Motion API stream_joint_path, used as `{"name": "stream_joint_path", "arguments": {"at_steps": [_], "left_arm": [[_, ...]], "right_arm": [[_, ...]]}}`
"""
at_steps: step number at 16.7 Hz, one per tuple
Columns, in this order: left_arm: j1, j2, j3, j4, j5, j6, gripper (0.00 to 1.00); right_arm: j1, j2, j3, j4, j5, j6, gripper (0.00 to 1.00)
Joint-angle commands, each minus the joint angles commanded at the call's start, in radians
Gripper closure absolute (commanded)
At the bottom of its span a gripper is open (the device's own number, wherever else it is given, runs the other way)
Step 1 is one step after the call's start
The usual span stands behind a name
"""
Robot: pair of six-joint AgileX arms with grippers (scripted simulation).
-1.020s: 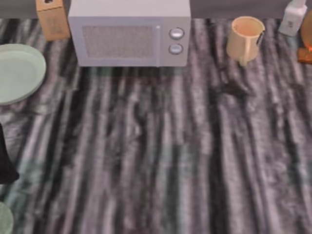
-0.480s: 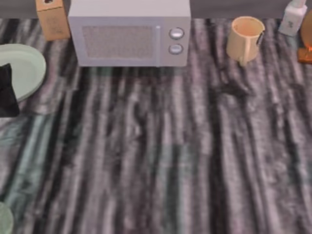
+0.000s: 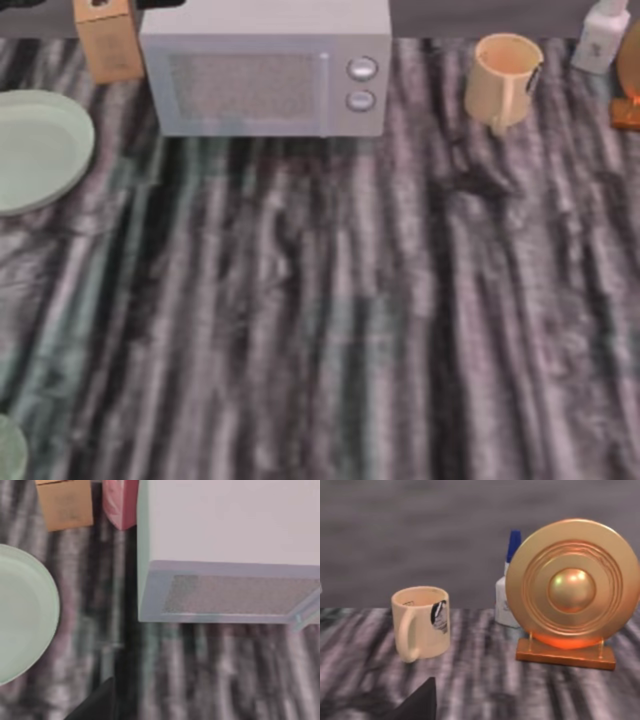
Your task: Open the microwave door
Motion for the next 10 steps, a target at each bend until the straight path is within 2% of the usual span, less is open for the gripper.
{"name": "stream_joint_path", "arguments": {"at_steps": [5,10], "left_arm": [[-0.123,0.459,0.509,-0.249,-0.066,-0.124,0.0],[-0.201,0.805,0.891,-0.416,-0.119,-0.215,0.0]], "right_arm": [[0.0,0.0,0.0,0.0,0.0,0.0,0.0],[0.0,0.0,0.0,0.0,0.0,0.0,0.0]]}}
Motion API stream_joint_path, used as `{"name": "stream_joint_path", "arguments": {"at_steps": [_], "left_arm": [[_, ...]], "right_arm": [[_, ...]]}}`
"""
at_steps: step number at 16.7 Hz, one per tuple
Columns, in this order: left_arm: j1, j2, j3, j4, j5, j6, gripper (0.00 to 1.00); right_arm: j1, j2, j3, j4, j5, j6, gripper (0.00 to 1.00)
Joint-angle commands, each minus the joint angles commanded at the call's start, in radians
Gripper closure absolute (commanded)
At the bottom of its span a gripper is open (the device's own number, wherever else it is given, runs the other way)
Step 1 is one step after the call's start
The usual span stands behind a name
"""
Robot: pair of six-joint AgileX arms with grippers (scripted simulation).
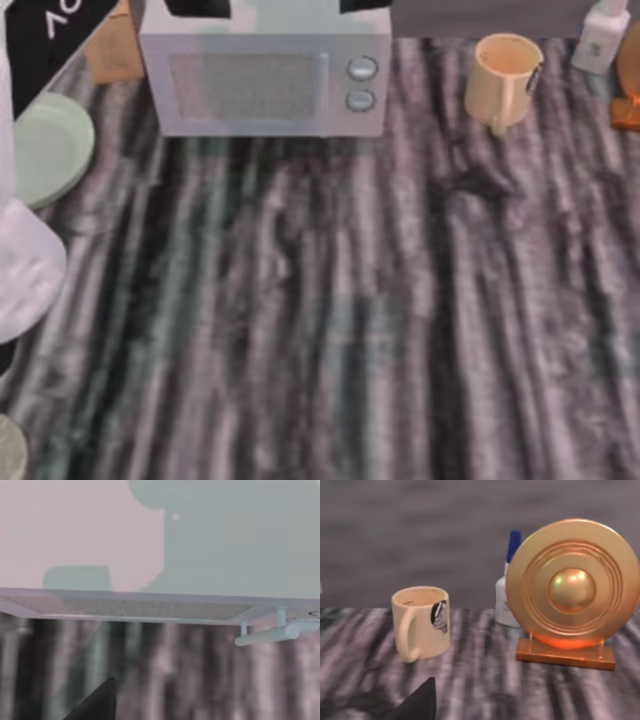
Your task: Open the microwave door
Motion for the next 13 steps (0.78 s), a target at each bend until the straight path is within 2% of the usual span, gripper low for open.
{"name": "stream_joint_path", "arguments": {"at_steps": [5,13], "left_arm": [[-0.035,0.155,0.173,-0.071,-0.024,-0.042,0.0],[-0.025,0.165,0.143,-0.03,-0.02,-0.033,0.0]], "right_arm": [[0.0,0.0,0.0,0.0,0.0,0.0,0.0],[0.0,0.0,0.0,0.0,0.0,0.0,0.0]]}}
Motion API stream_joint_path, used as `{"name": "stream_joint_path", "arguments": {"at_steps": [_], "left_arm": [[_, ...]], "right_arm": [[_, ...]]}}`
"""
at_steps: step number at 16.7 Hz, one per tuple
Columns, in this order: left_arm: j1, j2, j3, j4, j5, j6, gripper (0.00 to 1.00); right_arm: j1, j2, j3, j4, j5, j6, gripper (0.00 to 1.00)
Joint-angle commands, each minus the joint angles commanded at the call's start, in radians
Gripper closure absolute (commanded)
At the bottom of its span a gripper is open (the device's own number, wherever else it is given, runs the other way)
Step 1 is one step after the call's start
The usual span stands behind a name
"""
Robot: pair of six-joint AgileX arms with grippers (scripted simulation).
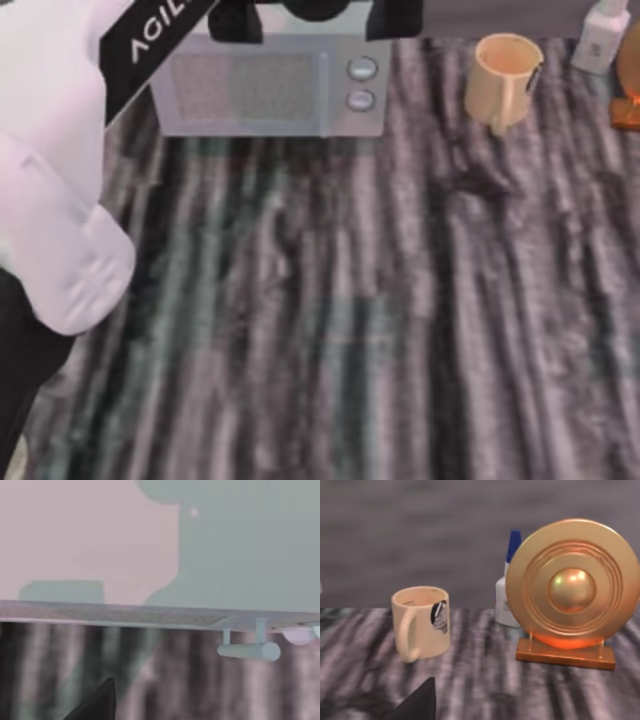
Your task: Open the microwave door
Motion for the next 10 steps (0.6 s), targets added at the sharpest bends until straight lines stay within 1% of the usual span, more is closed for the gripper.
{"name": "stream_joint_path", "arguments": {"at_steps": [6,10], "left_arm": [[0.035,0.041,-0.151,0.206,0.016,0.034,0.0],[0.039,0.045,-0.165,0.223,0.017,0.037,0.0]], "right_arm": [[0.0,0.0,0.0,0.0,0.0,0.0,0.0],[0.0,0.0,0.0,0.0,0.0,0.0,0.0]]}}
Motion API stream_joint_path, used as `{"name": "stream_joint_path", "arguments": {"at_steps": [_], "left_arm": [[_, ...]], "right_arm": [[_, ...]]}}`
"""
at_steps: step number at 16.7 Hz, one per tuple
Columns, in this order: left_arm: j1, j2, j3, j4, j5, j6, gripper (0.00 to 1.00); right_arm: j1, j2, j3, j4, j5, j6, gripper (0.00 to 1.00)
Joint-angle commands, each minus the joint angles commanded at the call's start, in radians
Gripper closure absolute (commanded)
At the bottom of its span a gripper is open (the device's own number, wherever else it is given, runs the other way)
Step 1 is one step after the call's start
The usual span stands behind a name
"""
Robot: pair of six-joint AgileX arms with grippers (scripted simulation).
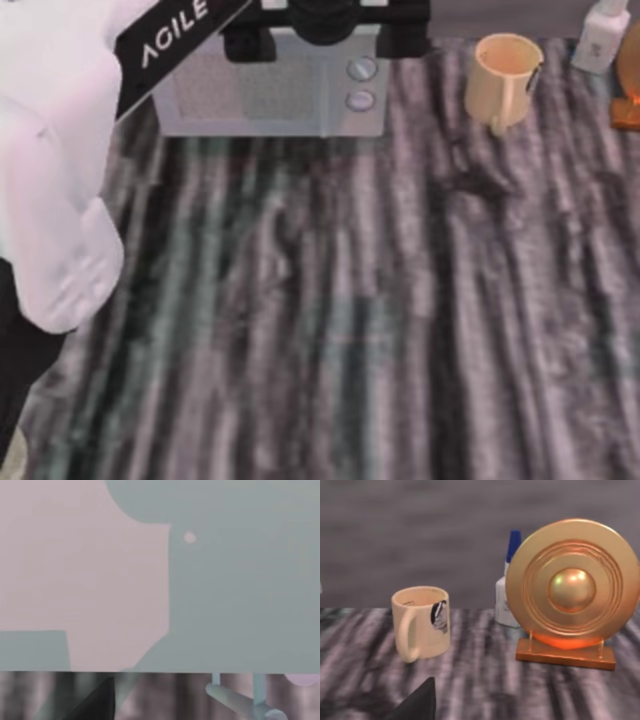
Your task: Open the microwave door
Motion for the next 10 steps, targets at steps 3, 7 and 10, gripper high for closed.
{"name": "stream_joint_path", "arguments": {"at_steps": [3,7,10], "left_arm": [[0.0,0.0,0.0,0.0,0.0,0.0,0.15],[0.0,0.0,0.0,0.0,0.0,0.0,0.45],[0.0,0.0,0.0,0.0,0.0,0.0,0.68]], "right_arm": [[0.0,0.0,0.0,0.0,0.0,0.0,0.0],[0.0,0.0,0.0,0.0,0.0,0.0,0.0],[0.0,0.0,0.0,0.0,0.0,0.0,0.0]]}}
